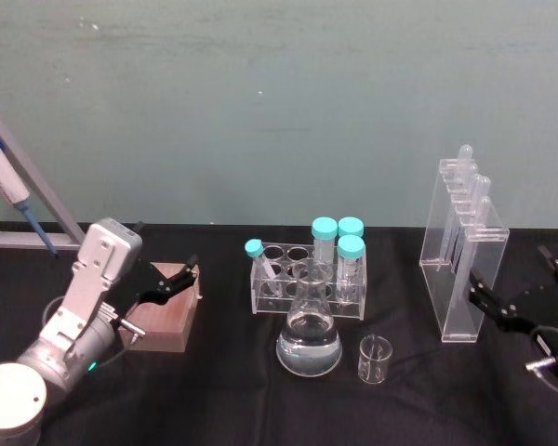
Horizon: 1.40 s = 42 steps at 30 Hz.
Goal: Place the experimental apparatus aside using one hand.
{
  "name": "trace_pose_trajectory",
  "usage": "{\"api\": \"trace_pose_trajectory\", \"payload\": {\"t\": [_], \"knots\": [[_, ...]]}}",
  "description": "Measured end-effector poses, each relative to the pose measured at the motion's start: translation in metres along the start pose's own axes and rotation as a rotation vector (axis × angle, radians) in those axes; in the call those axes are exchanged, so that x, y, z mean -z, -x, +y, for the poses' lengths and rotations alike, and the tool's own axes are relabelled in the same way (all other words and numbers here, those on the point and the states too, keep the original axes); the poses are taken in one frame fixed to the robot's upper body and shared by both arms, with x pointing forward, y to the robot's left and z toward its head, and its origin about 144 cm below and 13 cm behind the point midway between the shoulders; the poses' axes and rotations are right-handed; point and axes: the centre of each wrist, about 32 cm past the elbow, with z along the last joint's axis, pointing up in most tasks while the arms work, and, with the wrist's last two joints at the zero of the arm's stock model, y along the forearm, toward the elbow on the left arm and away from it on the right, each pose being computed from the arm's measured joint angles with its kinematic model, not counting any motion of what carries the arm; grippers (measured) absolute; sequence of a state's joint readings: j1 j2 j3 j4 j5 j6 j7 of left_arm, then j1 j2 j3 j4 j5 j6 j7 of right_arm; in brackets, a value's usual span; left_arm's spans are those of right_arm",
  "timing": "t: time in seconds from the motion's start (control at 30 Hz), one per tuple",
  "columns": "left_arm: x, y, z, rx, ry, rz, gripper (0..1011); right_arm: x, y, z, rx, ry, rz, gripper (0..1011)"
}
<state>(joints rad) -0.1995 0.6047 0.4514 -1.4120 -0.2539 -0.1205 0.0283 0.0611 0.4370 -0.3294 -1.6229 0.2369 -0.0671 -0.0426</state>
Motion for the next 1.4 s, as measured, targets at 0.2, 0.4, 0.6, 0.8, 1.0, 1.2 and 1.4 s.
{"api": "trace_pose_trajectory", "payload": {"t": [0.2, 0.4, 0.6, 0.8, 1.0, 1.2, 1.4], "knots": [[0.000, 0.000, 0.000, 0.000, 0.000, 0.000, 1000, -0.005, 0.008, 0.004, 0.016, -0.020, 0.024, 1000], [0.000, 0.000, 0.000, 0.000, 0.000, 0.000, 1000, -0.009, 0.015, 0.007, 0.022, -0.036, 0.029, 1000], [0.000, 0.000, 0.000, 0.000, 0.000, 0.000, 1000, -0.011, 0.021, 0.010, 0.027, -0.050, 0.026, 1000], [0.000, 0.000, 0.000, 0.000, 0.000, 0.000, 1000, -0.016, 0.029, 0.016, 0.059, -0.070, 0.039, 1000], [0.000, 0.000, 0.000, 0.000, 0.000, 0.000, 1000, -0.019, 0.036, 0.021, 0.084, -0.081, 0.053, 1000], [0.000, 0.000, 0.000, 0.000, 0.000, 0.000, 1000, -0.021, 0.040, 0.024, 0.104, -0.085, 0.063, 1000], [0.000, 0.000, 0.000, 0.000, 0.000, 0.000, 1000, -0.020, 0.042, 0.029, 0.152, -0.066, 0.082, 1000]]}}
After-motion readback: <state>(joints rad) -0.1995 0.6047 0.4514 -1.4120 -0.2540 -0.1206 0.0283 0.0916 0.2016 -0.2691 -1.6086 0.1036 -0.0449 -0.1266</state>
